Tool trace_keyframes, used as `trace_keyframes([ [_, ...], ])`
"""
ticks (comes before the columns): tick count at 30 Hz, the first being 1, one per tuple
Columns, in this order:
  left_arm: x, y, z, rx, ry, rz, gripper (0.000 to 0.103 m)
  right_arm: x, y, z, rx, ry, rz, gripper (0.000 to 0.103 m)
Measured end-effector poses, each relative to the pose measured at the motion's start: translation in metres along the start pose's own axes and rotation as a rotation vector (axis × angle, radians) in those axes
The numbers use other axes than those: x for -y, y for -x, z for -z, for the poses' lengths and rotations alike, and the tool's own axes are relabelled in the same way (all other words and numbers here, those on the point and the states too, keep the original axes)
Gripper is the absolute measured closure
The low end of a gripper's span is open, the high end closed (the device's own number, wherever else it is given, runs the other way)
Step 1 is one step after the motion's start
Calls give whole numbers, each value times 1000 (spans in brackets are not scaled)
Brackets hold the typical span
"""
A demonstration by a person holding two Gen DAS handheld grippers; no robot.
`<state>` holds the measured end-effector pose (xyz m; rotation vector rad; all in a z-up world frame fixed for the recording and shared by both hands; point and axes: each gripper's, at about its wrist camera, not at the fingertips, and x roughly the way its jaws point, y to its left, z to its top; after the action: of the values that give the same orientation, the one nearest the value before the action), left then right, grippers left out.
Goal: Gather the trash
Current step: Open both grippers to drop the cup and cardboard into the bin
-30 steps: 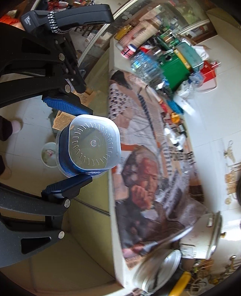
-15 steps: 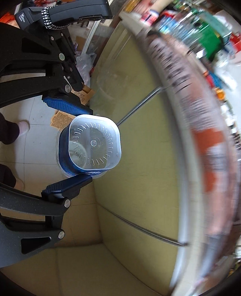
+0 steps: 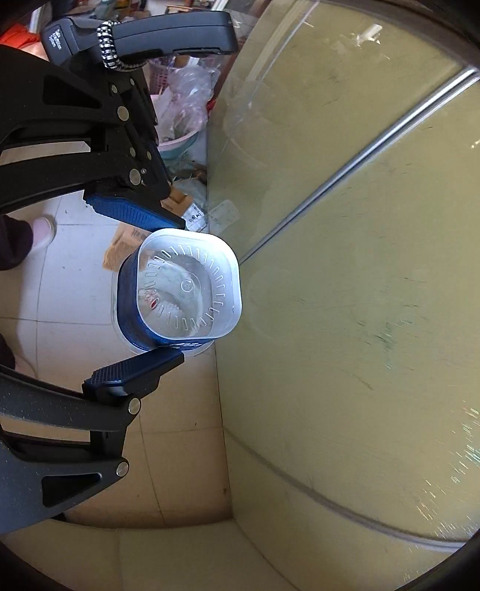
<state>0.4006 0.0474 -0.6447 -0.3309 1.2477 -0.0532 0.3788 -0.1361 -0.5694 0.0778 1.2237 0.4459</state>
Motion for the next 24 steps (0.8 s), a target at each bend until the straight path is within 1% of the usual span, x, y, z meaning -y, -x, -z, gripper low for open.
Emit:
trace_keyframes([
  [2, -3, -8, 0, -5, -4, 3, 97, -2, -8, 3, -5, 15, -19, 42],
  [5, -8, -19, 0, -21, 8, -3, 94, -2, -14, 4, -28, 20, -13, 42],
  [7, -13, -24, 0, -48, 21, -10, 88, 2, -16, 0, -54, 13, -19, 41],
  [8, -17, -26, 1, -53, 27, -14, 86, 3, -17, -1, -63, 7, -20, 39],
  [12, -17, -15, 1, -54, 28, -21, 85, 8, -3, -3, -80, -10, -18, 38],
  [15, -9, 3, -1, -49, 18, -28, 84, 11, 11, -8, -84, -22, -12, 38],
  [19, 3, 37, -7, -40, 8, -30, 83, 9, 43, -16, -74, -45, -2, 38],
  [21, 13, 62, -12, -28, 1, -29, 83, 6, 67, -22, -61, -53, 2, 38],
  [23, 23, 93, -19, -6, -5, -33, 80, -7, 76, -27, -50, -58, 9, 38],
  [24, 29, 107, -22, 5, -7, -37, 78, -8, 90, -31, -43, -60, 11, 38],
])
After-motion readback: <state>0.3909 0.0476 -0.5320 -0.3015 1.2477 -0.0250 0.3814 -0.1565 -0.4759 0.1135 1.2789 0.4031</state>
